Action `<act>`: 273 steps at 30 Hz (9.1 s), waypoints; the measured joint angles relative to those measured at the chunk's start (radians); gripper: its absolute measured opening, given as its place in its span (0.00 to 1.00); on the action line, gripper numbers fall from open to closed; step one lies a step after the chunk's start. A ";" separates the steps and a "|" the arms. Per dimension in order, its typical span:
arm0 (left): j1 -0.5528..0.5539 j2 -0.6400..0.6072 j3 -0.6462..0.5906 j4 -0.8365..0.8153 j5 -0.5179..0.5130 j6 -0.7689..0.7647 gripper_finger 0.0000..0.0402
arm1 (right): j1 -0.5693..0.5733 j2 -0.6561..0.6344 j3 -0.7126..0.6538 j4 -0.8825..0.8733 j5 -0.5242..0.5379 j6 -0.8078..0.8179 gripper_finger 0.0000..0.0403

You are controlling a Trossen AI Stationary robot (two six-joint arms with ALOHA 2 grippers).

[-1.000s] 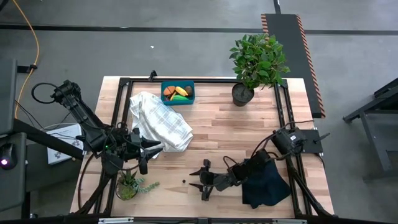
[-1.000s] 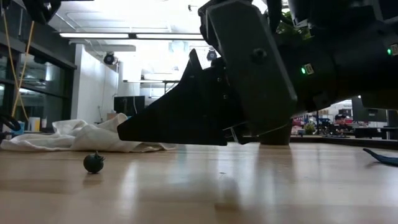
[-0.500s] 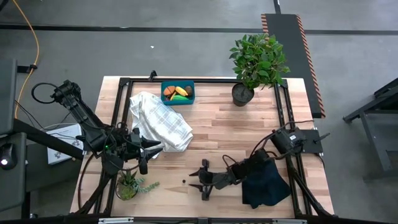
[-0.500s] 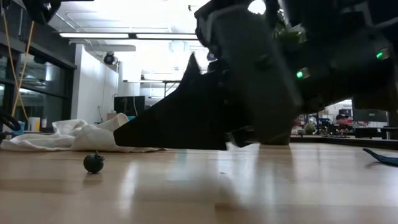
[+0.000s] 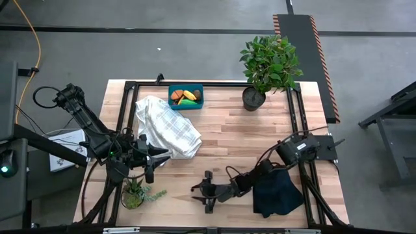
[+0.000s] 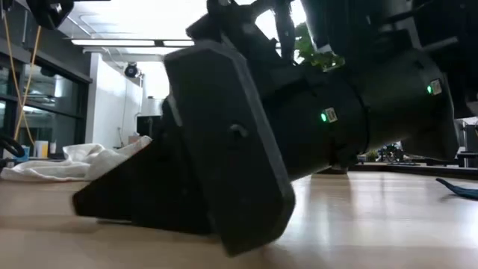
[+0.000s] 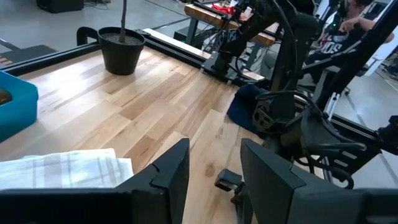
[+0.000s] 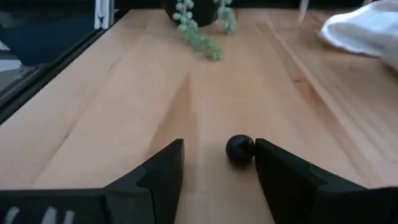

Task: Pick and placing Produce into tupperware
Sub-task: Put the blackberry into the blue bin

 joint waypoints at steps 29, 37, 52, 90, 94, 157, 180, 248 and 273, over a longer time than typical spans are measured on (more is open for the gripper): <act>0.000 0.000 0.000 -0.023 0.021 0.007 0.33 | -0.033 0.002 0.023 -0.032 -0.025 0.026 0.47; 0.000 0.000 0.000 -0.024 0.013 0.007 0.33 | -0.035 0.002 0.023 -0.032 -0.048 0.016 0.47; 0.000 0.000 0.000 -0.023 0.008 0.006 0.33 | -0.044 0.002 0.023 -0.032 -0.066 0.025 0.46; 0.000 0.000 0.000 -0.023 0.001 0.000 0.33 | -0.056 0.002 0.023 -0.038 -0.099 0.027 0.39; 0.000 0.000 0.000 -0.023 0.001 0.000 0.33 | -0.056 0.002 0.023 -0.038 -0.099 0.027 0.39; 0.000 0.000 0.000 -0.023 0.002 0.000 0.33 | -0.056 0.002 0.022 0.000 -0.107 0.038 0.11; 0.002 -0.002 0.000 -0.018 0.002 -0.028 0.33 | -0.163 -0.011 0.022 0.617 0.091 0.266 0.11; 0.846 0.021 0.516 -0.208 0.873 1.345 0.33 | -0.585 -0.800 0.022 -0.347 -0.587 0.901 0.11; 0.847 0.079 0.516 -0.135 0.907 1.339 0.33 | -0.586 -0.800 0.022 -0.372 -0.607 0.901 0.11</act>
